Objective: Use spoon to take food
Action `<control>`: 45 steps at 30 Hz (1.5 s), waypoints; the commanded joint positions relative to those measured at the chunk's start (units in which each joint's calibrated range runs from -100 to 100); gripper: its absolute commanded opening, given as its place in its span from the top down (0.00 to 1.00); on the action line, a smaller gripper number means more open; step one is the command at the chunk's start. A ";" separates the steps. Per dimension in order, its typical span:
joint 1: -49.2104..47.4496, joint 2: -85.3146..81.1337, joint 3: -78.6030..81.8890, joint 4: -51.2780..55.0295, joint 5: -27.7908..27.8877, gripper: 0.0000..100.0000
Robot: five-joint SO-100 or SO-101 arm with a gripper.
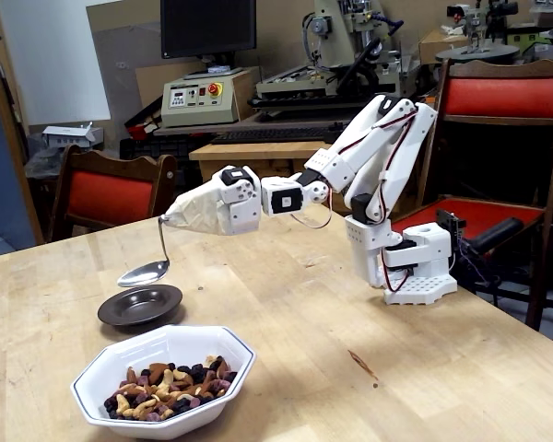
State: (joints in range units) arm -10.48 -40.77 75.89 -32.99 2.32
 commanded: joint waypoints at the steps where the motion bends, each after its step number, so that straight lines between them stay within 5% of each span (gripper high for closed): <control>1: -4.49 -0.09 -4.12 -0.77 0.05 0.96; 45: -8.26 9.15 -4.47 -0.93 -2.98 0.96</control>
State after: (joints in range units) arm -18.24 -30.99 75.72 -32.99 -0.56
